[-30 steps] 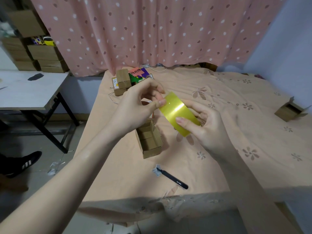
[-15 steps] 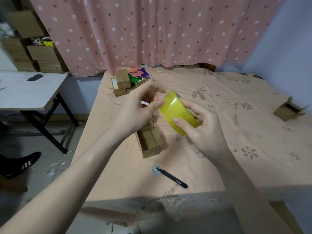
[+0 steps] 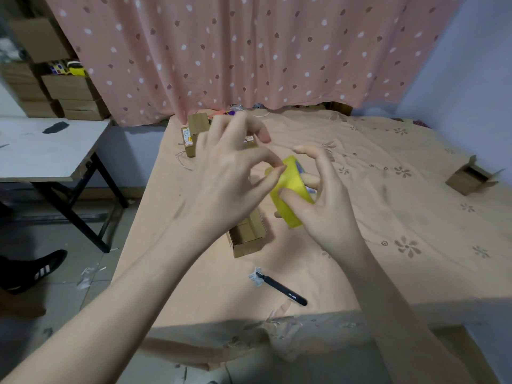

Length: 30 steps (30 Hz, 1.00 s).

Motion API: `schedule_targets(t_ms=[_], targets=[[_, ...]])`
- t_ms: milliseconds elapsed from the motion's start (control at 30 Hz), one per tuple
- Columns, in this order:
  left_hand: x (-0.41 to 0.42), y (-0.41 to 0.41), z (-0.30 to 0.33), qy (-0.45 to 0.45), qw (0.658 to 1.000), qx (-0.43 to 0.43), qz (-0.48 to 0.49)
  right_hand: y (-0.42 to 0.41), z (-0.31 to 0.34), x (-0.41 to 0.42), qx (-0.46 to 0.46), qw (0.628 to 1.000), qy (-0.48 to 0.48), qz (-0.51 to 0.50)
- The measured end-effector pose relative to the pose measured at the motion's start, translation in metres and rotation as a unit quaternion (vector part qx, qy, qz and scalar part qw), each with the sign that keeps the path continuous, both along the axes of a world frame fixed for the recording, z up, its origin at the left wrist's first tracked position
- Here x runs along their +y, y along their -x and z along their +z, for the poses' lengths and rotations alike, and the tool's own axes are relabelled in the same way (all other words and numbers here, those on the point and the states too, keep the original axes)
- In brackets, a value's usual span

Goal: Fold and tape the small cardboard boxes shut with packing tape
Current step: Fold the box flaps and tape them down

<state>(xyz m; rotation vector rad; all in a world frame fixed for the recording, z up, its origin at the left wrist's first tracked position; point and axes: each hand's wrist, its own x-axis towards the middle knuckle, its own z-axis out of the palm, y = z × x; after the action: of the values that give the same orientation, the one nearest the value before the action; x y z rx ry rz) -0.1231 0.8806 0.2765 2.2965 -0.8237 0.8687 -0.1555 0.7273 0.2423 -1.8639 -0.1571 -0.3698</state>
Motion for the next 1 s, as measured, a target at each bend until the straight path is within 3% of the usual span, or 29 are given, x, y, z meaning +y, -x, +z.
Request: schedule_targets(t_ms=[333, 433, 500, 633, 833, 1000], targets=[[0.001, 0.010, -0.022, 0.042, 0.980, -0.195, -0.014, 0.006, -0.004, 0.014, -0.070, 0.992, -0.100, 0.022], [0.005, 0.009, -0.024, 0.073, 0.974, -0.211, -0.026, 0.007, -0.001, 0.017, -0.094, 0.984, -0.154, 0.008], [0.007, 0.005, -0.022, 0.108, 0.980, -0.161, -0.036, 0.008, 0.000, 0.016, -0.107, 0.981, -0.161, 0.004], [0.012, -0.005, -0.008, 0.183, 0.979, 0.044, -0.076, 0.010, 0.004, 0.012, -0.125, 0.979, -0.160, 0.026], [0.022, -0.012, 0.016, 0.015, 0.968, 0.164, -0.192, 0.013, 0.009, 0.006, -0.087, 0.983, -0.147, 0.071], [0.021, -0.014, 0.028, -0.043, 0.957, 0.179, -0.224, 0.014, 0.013, 0.002, -0.061, 0.984, -0.140, 0.097]])
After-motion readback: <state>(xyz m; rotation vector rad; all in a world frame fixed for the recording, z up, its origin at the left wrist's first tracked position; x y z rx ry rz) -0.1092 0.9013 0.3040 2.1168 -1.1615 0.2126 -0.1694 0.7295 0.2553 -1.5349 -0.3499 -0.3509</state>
